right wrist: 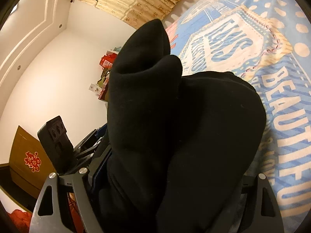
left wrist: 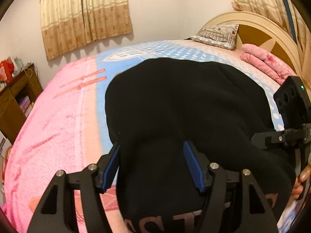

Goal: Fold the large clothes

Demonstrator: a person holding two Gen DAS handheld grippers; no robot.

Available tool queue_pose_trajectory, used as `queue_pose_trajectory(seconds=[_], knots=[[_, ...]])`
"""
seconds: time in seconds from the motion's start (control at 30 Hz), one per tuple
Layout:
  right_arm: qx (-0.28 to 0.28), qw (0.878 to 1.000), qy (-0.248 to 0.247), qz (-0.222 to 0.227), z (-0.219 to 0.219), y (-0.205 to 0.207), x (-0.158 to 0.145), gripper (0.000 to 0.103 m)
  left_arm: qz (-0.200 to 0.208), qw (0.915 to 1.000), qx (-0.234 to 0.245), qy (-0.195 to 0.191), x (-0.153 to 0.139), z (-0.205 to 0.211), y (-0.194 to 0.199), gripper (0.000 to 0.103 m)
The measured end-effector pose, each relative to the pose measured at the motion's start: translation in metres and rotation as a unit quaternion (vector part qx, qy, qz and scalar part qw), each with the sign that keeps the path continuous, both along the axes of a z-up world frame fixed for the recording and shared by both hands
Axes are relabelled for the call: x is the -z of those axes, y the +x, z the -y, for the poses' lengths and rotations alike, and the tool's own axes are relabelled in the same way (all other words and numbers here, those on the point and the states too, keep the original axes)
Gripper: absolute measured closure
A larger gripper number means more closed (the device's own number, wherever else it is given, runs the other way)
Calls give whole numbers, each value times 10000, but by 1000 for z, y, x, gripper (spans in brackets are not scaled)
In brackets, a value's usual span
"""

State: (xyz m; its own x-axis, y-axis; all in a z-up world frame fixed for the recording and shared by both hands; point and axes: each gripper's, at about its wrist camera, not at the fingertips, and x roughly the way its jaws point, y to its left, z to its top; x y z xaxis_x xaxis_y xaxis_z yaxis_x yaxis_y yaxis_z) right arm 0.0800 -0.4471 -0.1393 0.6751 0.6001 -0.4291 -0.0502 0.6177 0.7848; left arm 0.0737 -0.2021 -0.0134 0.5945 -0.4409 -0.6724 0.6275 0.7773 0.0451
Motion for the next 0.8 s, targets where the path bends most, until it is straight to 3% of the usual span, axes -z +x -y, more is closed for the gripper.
queue_pose_trajectory(seconds=[0.03,0.1,0.13,0.2,0.23,0.37,0.43,0.57,0.7,0.8], knots=[[-13,10000,4,-42,1,2,1,14,81,10000,29,8,-2,-4,3,29],[-37,9998,-75,-178,2,7,3,9,171,9998,35,-17,-2,-17,15,6],[-56,9997,-98,-225,1,7,2,5,131,9999,-2,-58,-1,-24,22,0],[-135,9993,-213,-273,0,10,1,2,-282,9989,69,-373,7,-39,43,0],[-173,9991,-274,-283,2,11,1,1,-789,9943,145,-695,15,-48,58,0],[-402,9984,-65,-380,5,21,7,1,-2211,9630,273,-1515,49,-52,92,0],[-464,9981,102,-390,15,21,12,1,-2786,9402,453,-1905,65,-46,99,0],[-421,9988,58,-238,17,20,12,1,-2809,9353,670,-2043,71,-47,100,0],[-325,9994,-118,-49,7,19,2,1,-2432,9442,793,-2073,61,-50,89,8],[-670,9971,220,287,-14,5,-11,1,-2186,9481,924,-2115,52,-54,76,11]])
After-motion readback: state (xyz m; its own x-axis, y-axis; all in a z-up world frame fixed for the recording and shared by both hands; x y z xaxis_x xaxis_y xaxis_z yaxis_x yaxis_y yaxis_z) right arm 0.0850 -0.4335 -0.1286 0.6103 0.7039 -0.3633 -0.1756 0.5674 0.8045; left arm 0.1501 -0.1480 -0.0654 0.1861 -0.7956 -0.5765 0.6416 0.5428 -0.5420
